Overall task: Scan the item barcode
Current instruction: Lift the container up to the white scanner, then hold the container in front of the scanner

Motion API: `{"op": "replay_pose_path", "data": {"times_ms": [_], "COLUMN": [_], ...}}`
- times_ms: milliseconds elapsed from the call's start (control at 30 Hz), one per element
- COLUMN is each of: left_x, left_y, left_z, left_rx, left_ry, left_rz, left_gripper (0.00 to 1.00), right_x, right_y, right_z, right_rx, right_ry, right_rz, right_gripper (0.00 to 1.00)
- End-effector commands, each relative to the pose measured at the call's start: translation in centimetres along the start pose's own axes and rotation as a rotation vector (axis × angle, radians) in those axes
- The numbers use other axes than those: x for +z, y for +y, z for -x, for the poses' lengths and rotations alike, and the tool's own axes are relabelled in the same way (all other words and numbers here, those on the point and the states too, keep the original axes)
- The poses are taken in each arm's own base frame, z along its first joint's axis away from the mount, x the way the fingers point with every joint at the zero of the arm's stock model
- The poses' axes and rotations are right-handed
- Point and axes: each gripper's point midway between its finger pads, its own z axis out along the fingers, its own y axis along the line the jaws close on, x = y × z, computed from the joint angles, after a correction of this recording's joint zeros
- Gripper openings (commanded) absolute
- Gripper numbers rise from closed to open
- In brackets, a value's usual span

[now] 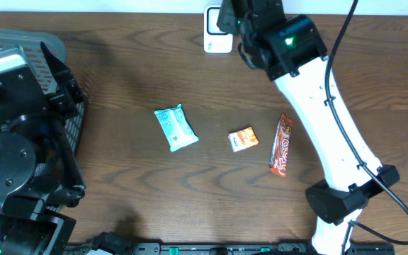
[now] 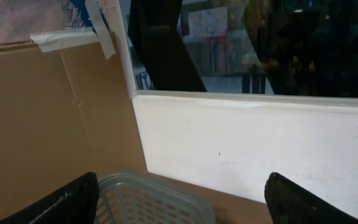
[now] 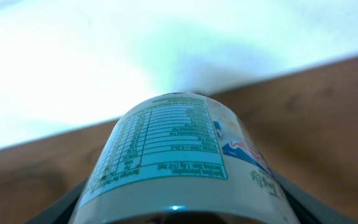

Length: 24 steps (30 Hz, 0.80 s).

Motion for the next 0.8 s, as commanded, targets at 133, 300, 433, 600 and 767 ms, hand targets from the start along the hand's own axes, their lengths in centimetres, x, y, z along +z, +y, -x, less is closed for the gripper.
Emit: {"op": "replay_pose_path", "data": {"times_ms": [133,300,433,600,767], "left_x": [0.1,0.1,0.1,0.1,0.1], "left_y": [0.1,0.1,0.0,0.0,0.0], "left_z": [-0.2,-0.3,-0.7,-0.7,-0.7], "left_rx": [-0.003,0.000,0.014,0.016,0.017], "left_ry": [0.003,0.006,0.019,0.021,0.022], "left_rz": [0.005,0.005,0.004,0.004,0.004], "left_gripper": [0.86,0.86,0.85,0.86,0.86], "right_x": [5.7,10.6,14.5,18.7,22.5], "right_y": [-0.8,0.1,1.6,2.9,2.0], "right_z": [-0.8,-2.1,-2.8,-4.3,-6.2], "right_rx": [-0.214,-0.234,-0.311,-0.401,-0.419], "right_ry": [-0.149,-0.201,-0.267,-0.344,-0.379], "right_rz": [-0.245,-0.264,-0.248,-0.239,-0.253], "right_gripper": [0.47,0.47,0.48,0.51,0.53]}}
